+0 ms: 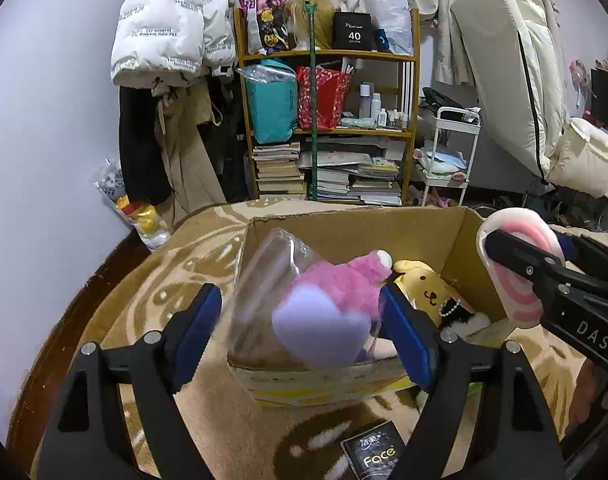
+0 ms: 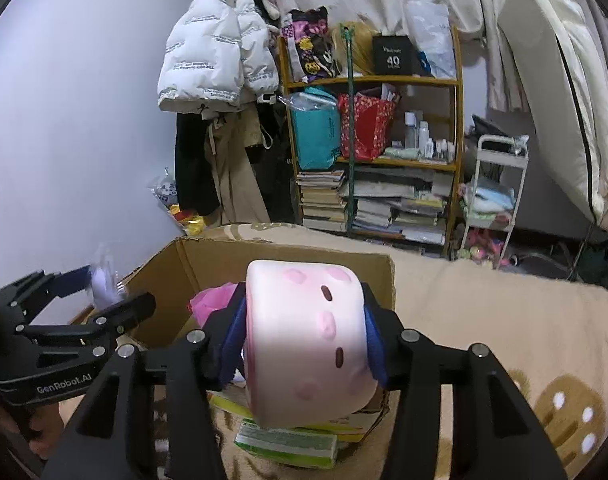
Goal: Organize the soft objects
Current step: 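Lower both held items into the box and open both grippers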
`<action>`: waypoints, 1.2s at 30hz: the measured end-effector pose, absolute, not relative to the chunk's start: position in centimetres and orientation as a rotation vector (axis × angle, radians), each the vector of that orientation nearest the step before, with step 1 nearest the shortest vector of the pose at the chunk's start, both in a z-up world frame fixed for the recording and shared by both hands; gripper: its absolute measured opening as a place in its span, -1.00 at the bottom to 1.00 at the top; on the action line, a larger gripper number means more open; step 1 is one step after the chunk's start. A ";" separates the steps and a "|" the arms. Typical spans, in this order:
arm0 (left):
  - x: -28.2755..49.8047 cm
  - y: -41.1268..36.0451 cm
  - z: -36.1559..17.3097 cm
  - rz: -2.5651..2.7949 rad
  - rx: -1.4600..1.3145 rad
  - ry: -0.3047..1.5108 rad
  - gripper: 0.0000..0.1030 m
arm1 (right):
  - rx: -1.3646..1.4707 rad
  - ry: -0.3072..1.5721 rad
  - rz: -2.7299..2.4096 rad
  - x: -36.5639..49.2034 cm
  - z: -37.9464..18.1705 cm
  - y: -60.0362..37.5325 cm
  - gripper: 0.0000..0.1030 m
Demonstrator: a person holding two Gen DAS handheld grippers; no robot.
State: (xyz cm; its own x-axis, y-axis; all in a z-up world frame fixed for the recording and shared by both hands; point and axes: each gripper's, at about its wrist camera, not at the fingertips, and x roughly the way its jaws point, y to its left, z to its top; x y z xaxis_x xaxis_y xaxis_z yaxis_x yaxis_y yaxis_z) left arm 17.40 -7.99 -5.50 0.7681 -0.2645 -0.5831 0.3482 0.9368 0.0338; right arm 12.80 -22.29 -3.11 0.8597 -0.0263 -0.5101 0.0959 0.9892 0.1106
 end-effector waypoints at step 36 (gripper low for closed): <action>11.5 -6.2 -3.3 -0.213 0.225 0.600 0.95 | 0.196 0.512 -0.130 8.6 -1.8 -23.2 1.00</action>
